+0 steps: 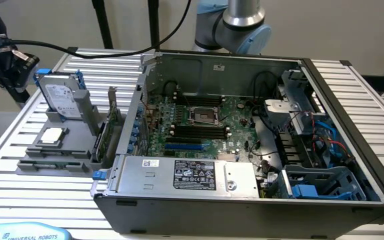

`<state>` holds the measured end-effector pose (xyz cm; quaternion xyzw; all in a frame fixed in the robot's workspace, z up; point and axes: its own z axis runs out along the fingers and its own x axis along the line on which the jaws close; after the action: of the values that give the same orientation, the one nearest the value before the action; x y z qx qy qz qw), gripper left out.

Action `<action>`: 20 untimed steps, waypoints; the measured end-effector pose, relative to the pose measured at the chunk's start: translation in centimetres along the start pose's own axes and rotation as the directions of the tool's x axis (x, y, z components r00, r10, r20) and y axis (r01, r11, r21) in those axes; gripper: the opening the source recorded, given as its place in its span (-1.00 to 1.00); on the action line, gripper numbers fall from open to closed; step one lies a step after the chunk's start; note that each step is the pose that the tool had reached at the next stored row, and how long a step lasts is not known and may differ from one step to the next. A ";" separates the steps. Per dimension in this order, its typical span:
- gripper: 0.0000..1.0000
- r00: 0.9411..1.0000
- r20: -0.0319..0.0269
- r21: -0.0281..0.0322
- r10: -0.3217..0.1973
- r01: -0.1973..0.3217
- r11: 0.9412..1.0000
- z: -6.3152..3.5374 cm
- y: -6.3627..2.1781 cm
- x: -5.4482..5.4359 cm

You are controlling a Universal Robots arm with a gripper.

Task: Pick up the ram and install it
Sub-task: 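Pick up the ram and move it above insertion slot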

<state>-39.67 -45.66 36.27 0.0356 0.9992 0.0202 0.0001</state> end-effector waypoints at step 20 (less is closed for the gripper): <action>-0.79 0.960 -0.012 -0.001 -0.281 0.281 0.960 0.37 -0.01 0.0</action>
<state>-39.67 -45.66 35.90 -0.1065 0.9941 0.0200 -0.0032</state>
